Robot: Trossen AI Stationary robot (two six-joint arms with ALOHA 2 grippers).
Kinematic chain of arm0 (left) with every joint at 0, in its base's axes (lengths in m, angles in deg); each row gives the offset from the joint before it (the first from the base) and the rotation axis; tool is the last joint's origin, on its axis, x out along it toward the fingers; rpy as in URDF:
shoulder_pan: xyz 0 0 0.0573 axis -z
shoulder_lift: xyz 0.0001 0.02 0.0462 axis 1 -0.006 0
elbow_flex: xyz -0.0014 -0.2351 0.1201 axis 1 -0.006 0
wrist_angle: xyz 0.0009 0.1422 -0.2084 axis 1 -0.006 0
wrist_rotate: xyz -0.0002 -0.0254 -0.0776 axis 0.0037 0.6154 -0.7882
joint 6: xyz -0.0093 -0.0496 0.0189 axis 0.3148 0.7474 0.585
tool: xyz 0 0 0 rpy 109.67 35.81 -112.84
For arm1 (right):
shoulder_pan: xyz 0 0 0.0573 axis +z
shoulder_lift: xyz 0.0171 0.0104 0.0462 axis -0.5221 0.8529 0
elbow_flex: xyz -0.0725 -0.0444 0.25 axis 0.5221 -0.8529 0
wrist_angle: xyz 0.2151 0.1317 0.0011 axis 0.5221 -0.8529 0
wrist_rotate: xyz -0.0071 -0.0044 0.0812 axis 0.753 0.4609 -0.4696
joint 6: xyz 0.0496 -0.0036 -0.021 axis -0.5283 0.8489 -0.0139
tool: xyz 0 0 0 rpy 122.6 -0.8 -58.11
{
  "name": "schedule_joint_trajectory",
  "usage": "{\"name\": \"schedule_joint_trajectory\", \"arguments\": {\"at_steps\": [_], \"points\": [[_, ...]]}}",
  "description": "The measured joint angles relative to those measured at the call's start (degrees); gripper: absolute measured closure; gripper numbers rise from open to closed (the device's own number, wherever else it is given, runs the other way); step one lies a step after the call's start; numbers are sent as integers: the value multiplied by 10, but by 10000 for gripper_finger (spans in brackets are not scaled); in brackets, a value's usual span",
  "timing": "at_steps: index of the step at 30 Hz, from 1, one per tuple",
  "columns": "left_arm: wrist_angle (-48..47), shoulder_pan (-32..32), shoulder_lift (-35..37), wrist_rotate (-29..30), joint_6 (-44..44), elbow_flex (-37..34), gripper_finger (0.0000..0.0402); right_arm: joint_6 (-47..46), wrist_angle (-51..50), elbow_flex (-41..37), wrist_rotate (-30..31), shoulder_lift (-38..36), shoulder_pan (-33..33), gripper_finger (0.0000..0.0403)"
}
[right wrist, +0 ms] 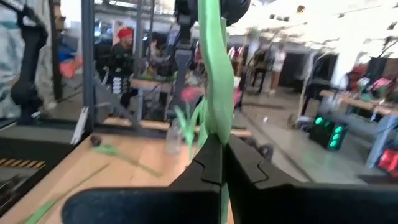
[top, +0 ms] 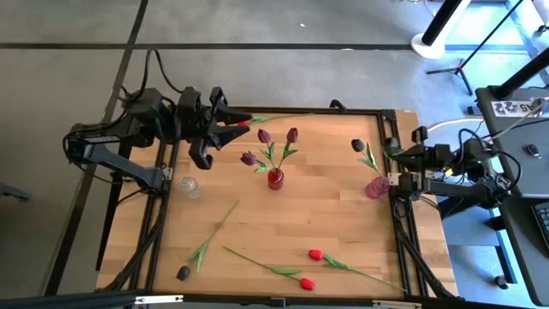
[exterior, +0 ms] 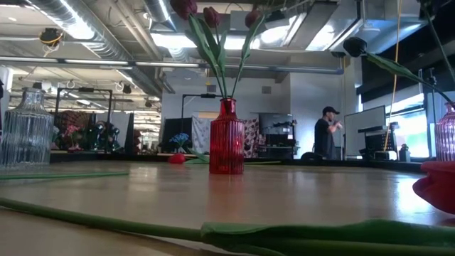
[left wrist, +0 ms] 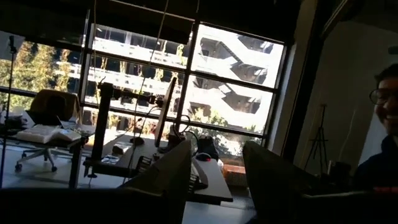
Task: Sort flowers into vase by color
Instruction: Put the top black tulip into the pink vase
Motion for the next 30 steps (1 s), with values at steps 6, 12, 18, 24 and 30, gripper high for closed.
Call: {"name": "schedule_joint_trajectory", "arguments": {"at_steps": [6, 12, 18, 24, 30], "points": [[-2, 40, -16, -1, 15, 0, 257, 3, 34, -6, 13, 0, 0, 401], [0, 56, -26, 0, 6, 0, 257, -54, 54, -3, -1, 0, 0, 402], [8, 56, -40, 0, 15, 0, 257, -99, 50, 16, -26, 0, 0, 402], [10, 56, -46, 0, 29, 0, 257, -79, 29, 0, 12, 0, 0, 402], [9, 56, -46, 0, 29, 0, 257, 0, 50, 38, 97, 0, 0, 403]]}}
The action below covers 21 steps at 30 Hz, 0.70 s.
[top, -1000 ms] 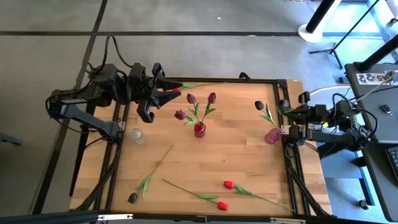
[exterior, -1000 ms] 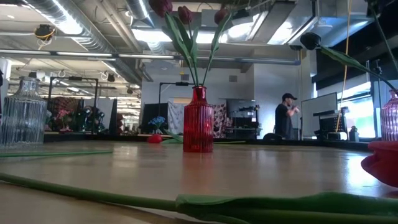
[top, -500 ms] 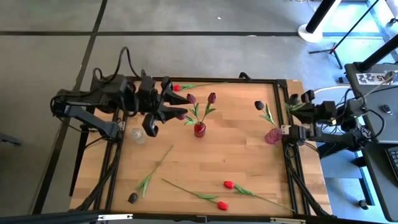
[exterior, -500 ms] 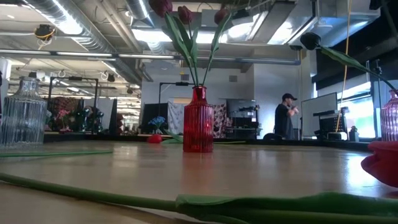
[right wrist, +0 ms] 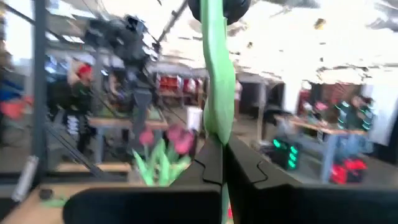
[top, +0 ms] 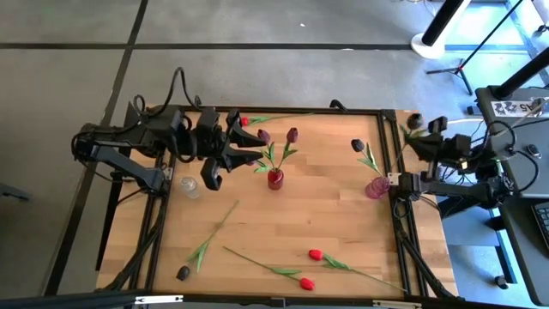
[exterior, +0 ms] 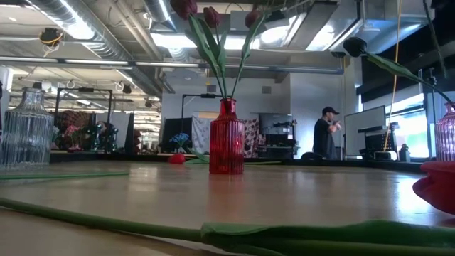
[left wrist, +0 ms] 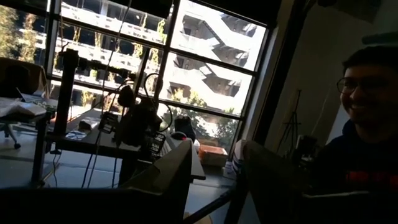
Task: Sort flowers into vase by color
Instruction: Put the top black tulip into the pink vase
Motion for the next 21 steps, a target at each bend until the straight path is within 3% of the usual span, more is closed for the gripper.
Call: {"name": "schedule_joint_trajectory", "arguments": {"at_steps": [4, 9, 14, 21], "points": [[0, 0, 0, 0, -2, 0, 257, -23, -83, -6, 31, 0, 0, 403], [-4, -2, 0, 17, -3, 0, 257, -50, -43, -25, 49, 0, 0, 403], [-4, -3, 0, 46, -3, 0, 257, -114, 59, -81, 49, 0, 0, 403], [-4, -2, 0, 47, -2, 0, 257, -176, 59, -66, 136, 0, 0, 403]]}}
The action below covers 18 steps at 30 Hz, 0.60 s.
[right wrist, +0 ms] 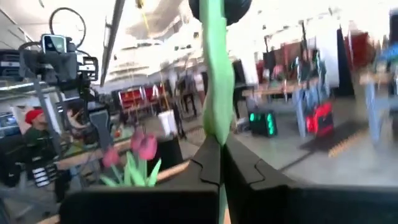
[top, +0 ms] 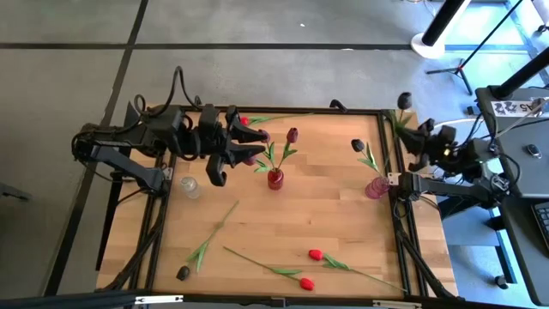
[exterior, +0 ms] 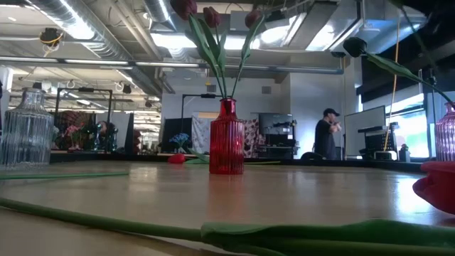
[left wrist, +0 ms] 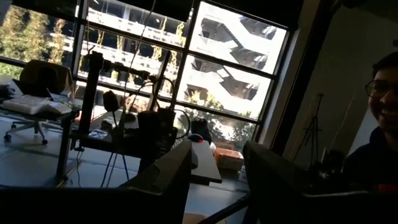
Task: Sort flowers into vase by color
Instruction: Put the top black tulip into the pink vase
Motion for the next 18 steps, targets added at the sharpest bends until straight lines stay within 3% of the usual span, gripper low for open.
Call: {"name": "schedule_joint_trajectory", "arguments": {"at_steps": [6, 11, 15, 18], "points": [[-1, 0, 0, 0, -15, 0, 257, -112, -259, 95, 36, 0, -1, 403], [-3, -2, 0, 0, -32, 0, 257, -105, -323, 143, 95, 0, -46, 403], [-3, -7, 0, 1, -32, 0, 257, -158, -364, 125, 34, 0, -140, 403], [-3, -7, 0, 1, -31, 0, 257, -134, -326, 115, -42, 0, -223, 403]]}}
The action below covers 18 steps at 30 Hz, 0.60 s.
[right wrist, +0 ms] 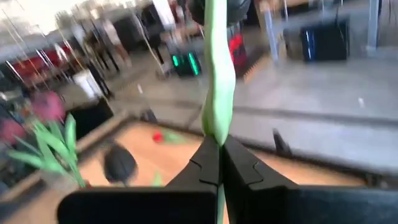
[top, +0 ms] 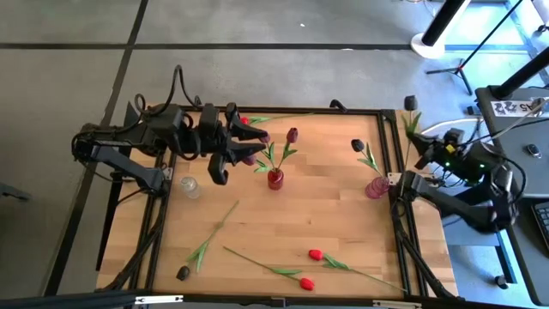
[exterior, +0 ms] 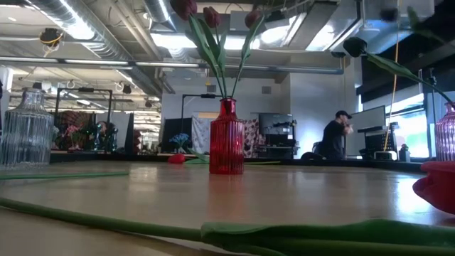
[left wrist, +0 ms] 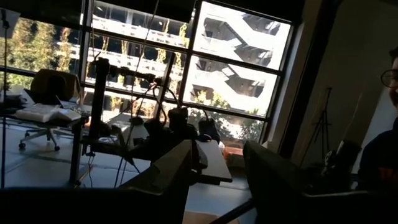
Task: Sort flowers into vase by color
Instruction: Put the top black tulip into the pink vase
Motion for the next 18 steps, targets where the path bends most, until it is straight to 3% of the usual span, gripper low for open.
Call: {"name": "schedule_joint_trajectory", "arguments": {"at_steps": [2, 7, 12, 18], "points": [[0, 0, 0, 0, 0, 0, 257, 33, 51, 4, -34, 0, -51, 403], [-5, 0, 0, 0, -1, 0, 257, 111, 80, 18, -52, 0, -147, 403], [-7, 0, 0, -1, -1, 0, 257, 110, 96, -15, -167, 0, -186, 401], [-8, 0, 0, -1, -1, 0, 257, 139, 187, -55, -203, 0, -197, 401]]}}
